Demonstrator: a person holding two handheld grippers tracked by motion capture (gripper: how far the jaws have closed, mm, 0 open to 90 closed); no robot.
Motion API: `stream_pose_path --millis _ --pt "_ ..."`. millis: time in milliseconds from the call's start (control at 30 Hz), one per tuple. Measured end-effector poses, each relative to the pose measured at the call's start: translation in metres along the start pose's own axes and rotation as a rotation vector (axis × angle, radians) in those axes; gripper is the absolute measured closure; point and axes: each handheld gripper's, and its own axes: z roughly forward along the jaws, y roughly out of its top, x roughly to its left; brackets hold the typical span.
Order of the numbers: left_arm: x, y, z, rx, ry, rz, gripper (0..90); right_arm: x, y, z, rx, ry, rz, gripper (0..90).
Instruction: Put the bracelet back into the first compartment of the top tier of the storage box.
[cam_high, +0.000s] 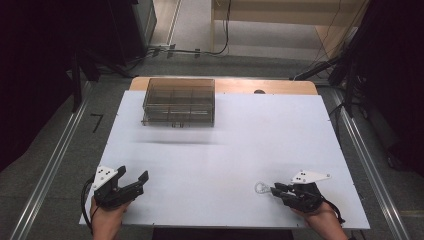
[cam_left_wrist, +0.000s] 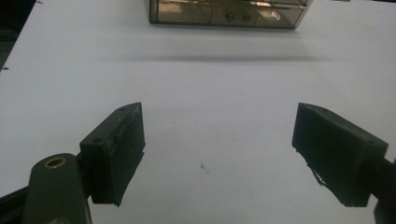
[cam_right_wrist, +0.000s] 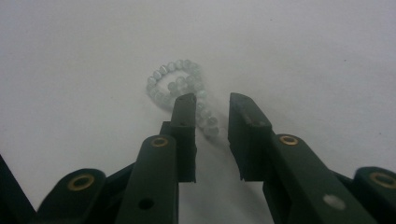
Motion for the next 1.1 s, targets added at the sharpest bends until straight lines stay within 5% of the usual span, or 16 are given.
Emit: stream_pose_path --millis 300,1100 --pt "-0.0003 0.0000 0.0002 0.001 -0.002 0.001 17.3 0.0013 0.0013 0.0033 0.019 0.023 -0.015 82.3" --pt "-0.0019 0.0001 0.0001 -0.001 0.000 0.011 17.3 0.0080 0.0092 -0.0058 -0.080 0.030 -0.028 83.3"
